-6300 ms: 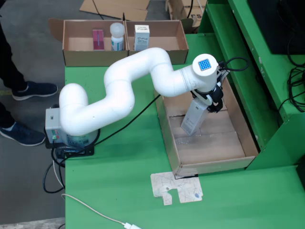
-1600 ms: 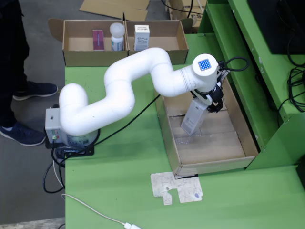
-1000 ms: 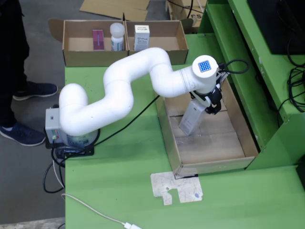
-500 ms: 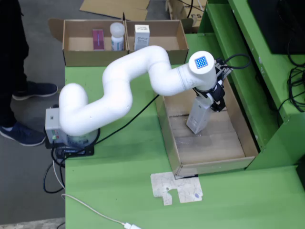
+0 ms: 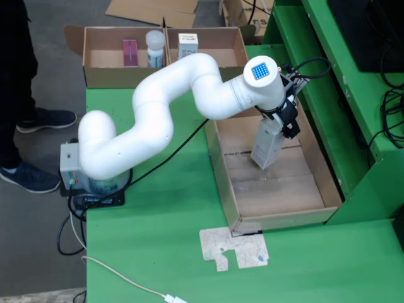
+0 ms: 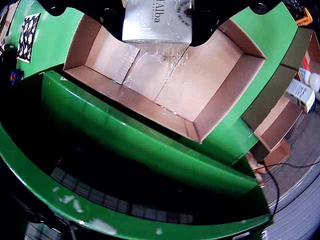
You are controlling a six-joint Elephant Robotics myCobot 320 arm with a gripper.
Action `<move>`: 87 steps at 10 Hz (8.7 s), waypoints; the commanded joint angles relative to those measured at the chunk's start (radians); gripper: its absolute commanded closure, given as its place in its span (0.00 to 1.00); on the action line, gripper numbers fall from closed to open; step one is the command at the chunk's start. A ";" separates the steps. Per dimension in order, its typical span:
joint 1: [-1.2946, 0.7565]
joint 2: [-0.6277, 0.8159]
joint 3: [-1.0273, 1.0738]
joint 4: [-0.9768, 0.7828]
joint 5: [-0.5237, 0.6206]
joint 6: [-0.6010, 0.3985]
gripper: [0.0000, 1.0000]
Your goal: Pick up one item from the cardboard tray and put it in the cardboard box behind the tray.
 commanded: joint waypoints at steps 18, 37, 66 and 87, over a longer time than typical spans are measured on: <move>0.009 0.148 0.029 -0.014 -0.020 0.048 1.00; -0.165 0.438 0.029 -0.605 0.055 -0.156 1.00; 0.204 0.742 0.029 -0.975 0.079 0.182 1.00; 0.471 0.808 0.029 -1.076 -0.001 0.375 1.00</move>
